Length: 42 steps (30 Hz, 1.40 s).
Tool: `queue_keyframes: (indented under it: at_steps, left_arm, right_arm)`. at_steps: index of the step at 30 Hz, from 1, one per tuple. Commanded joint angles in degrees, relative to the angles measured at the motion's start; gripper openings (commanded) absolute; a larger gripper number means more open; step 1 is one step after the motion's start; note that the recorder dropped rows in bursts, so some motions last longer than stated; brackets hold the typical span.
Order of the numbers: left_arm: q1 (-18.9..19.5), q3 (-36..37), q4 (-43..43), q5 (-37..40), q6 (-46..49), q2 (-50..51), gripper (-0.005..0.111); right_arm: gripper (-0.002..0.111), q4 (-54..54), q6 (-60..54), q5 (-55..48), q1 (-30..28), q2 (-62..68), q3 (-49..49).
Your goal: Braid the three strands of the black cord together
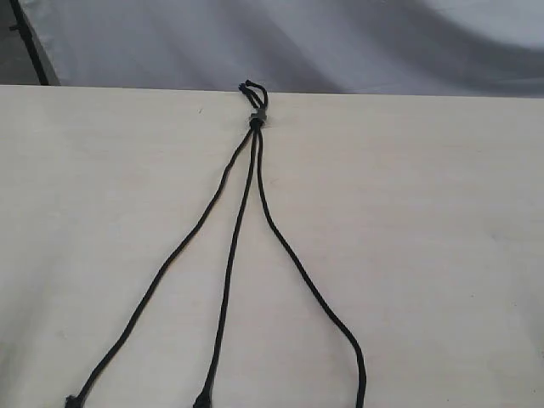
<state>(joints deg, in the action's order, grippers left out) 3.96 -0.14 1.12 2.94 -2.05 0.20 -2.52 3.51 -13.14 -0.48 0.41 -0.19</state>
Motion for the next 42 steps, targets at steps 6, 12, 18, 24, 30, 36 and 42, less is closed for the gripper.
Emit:
queue_keyframes:
  at_steps: [6,12,18,24,30,36,42]
  left_arm:
    - [0.1,0.1,0.2,0.0,-0.5,-0.2,0.000]
    - [0.1,0.1,0.2,0.0,-0.5,-0.2,0.000]
    - [0.1,0.1,0.2,0.0,-0.5,-0.2,0.000]
    - [0.1,0.1,0.2,0.0,-0.5,-0.2,0.000]
    - [0.1,0.1,0.2,0.0,-0.5,-0.2,0.000]
    - [0.1,0.1,0.2,0.0,-0.5,-0.2,0.000]
    - [0.1,0.1,-0.2,-7.3,-1.1,-0.2,0.000]
  right_arm:
    - [0.001,0.3,-0.1,-0.1,-0.4,-0.4,0.2]
    - [0.001,0.3,-0.1,-0.1,-0.4,-0.4,0.2]
    - [0.001,0.3,-0.1,-0.1,-0.4,-0.4,0.2]
    - [0.001,0.3,-0.1,-0.1,-0.4,-0.4,0.2]
    - [0.001,0.3,-0.1,-0.1,-0.4,-0.4,0.2]
    - [0.001,0.3,-0.1,0.4,-0.4,-0.4,0.2]
    - [0.001,-0.5,0.3,6.2,-0.4,-0.4,0.2]
